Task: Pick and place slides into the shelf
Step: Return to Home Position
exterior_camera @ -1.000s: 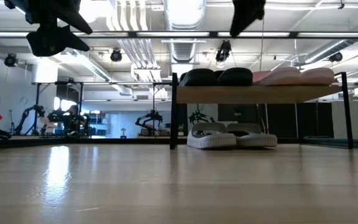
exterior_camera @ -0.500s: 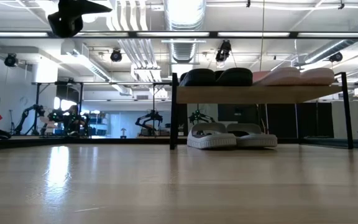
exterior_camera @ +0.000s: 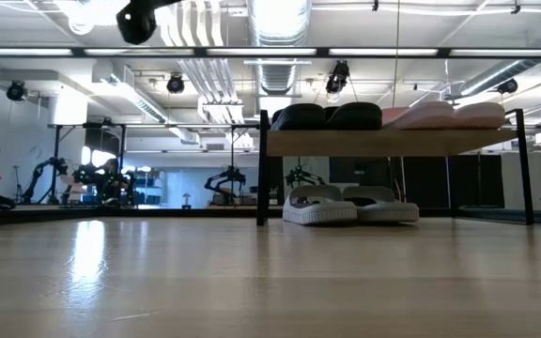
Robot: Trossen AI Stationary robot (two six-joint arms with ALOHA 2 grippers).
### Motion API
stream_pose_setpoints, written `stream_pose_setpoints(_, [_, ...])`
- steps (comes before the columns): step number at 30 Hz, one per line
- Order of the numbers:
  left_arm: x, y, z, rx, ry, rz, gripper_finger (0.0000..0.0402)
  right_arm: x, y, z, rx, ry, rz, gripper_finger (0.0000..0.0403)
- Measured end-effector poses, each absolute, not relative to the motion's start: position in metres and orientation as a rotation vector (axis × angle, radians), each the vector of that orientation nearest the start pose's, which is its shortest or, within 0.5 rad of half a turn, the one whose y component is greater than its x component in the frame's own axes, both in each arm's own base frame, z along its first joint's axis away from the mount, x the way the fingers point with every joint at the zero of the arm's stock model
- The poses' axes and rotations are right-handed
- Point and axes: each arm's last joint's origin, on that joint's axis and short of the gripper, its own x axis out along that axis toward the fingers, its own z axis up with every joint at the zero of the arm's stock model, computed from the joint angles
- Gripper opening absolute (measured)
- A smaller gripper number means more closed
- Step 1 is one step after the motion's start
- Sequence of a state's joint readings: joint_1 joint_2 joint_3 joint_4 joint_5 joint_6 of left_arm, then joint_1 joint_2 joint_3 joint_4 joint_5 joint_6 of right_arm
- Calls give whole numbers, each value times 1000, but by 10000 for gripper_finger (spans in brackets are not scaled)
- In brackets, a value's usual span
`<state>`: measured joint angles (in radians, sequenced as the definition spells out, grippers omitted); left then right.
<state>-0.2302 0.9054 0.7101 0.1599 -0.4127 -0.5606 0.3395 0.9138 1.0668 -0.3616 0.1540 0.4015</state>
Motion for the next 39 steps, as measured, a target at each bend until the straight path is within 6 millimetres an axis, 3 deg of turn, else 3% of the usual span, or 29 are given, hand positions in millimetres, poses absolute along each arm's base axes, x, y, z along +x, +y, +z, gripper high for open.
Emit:
stream_pose_setpoints(4, [209, -24, 314, -526, 7, 190, 166, 148, 48, 376, 364, 179, 151, 77])
stream_pose_setpoints(8, [202, -10, 314, -519, 0, 252, 166, 121, 36, 361, 389, 128, 103, 78])
stream_pose_setpoints(12, [176, -6, 322, -498, -75, 222, 166, 99, 27, 341, 395, 78, 61, 83])
stream_pose_setpoints(17, [139, -3, 316, -475, -162, 206, 166, 79, 19, 319, 397, 30, 30, 83])
stream_pose_setpoints(29, [99, 1, 259, -442, -244, 186, 166, 46, 3, 293, 306, -120, -70, 75])
stream_pose_setpoints(39, [90, 1, 209, -452, -267, 183, 166, 52, 5, 256, 380, -1, -97, 80])
